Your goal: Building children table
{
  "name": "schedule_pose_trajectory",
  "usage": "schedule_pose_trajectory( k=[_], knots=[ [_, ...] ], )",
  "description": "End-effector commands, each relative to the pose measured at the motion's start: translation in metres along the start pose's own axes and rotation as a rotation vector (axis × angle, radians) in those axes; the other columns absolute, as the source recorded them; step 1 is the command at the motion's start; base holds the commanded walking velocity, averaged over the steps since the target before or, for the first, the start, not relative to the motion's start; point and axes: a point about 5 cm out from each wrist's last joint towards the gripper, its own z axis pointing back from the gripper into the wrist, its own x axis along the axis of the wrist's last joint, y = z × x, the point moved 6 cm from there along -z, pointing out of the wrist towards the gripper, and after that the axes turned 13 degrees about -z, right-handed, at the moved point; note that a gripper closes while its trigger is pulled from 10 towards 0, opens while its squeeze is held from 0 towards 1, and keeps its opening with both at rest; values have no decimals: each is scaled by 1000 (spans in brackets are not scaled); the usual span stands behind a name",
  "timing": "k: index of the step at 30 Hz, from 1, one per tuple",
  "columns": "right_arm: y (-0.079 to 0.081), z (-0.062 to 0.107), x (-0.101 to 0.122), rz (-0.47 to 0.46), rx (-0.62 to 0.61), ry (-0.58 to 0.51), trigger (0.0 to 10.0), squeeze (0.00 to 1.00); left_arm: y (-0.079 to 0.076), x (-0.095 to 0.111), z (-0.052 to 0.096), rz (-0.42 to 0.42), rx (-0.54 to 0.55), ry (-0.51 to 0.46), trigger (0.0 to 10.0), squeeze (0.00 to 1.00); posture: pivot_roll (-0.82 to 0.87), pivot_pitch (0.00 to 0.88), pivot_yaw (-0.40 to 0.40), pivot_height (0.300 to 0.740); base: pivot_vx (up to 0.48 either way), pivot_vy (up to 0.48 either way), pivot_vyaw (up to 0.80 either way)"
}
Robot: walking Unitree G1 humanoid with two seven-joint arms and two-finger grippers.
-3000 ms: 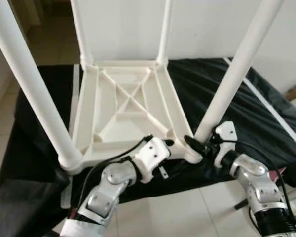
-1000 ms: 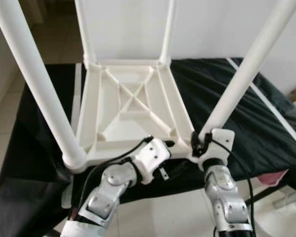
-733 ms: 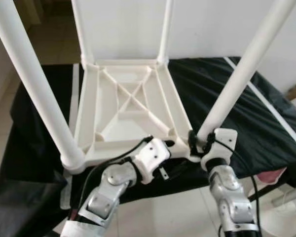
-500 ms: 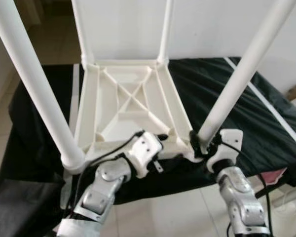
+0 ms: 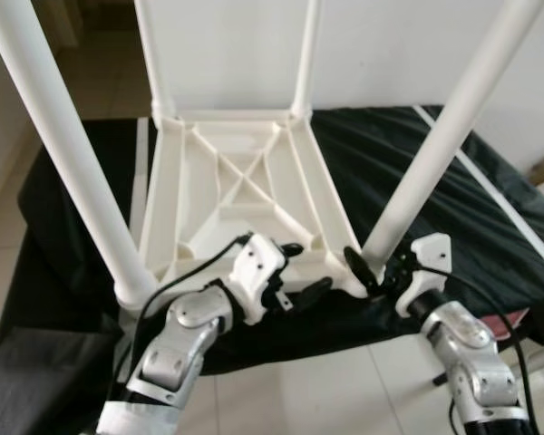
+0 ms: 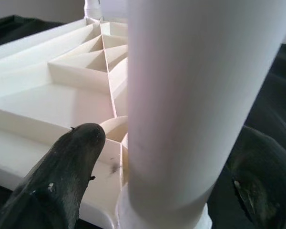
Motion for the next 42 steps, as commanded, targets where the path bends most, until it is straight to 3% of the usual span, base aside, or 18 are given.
schedule_pose_trajectory(
  k=[1, 22, 23, 26, 27, 35, 36, 38, 39, 42],
  knots=[
    [0, -1, -5, 19, 25, 25, 10000, 0, -9, 2, -1, -3, -67, -7, 10000, 0, 0, 17, -49, 740, 0, 0, 0],
    [1, -8, -10, 67, 124, 58, 10000, 0, -9, 4, 2, 3, -68, 6, 10000, 0, 9, 33, -43, 740, 0, 0, 0],
    [2, -9, -11, 73, 133, 60, 4157, 0, -9, 3, 2, 3, -69, 7, 10000, 0, 9, 33, -43, 740, 0, 0, 0],
    [3, -10, -11, 76, 140, 61, 4157, 0, -9, 3, 2, 3, -70, 7, 10000, 0, 9, 33, -43, 740, 0, 0, 0],
    [4, -12, -12, 81, 148, 61, 0, 0, -9, 3, 1, 3, -72, 6, 10000, 0, -1, 33, -40, 740, 0, 0, 0],
    [-3, -9, -18, 87, 138, 92, 0, 0, -7, 4, 0, 6, -64, 3, 10000, 0, 0, 37, -49, 740, 0, 0, 0],
    [-5, -8, -18, 85, 123, 91, 4824, 0, -7, 4, 0, 7, -63, 3, 10000, 0, -2, 40, -51, 740, 0, 0, 0],
    [-6, -8, -18, 84, 112, 90, 4824, 0, -8, 4, 0, 7, -62, 3, 10000, 0, -3, 41, -51, 740, 0, 0, 0],
    [-8, -8, -16, 69, 96, 79, 10000, 0, -8, 4, -1, 7, -62, 3, 10000, 0, -3, 43, -53, 740, 0, 0, 0],
    [-13, -8, -11, 31, 21, 34, 10000, 0, -8, 4, -1, 10, -61, 3, 10000, 0, -6, 46, -55, 740, 0, 0, 0]
  ],
)
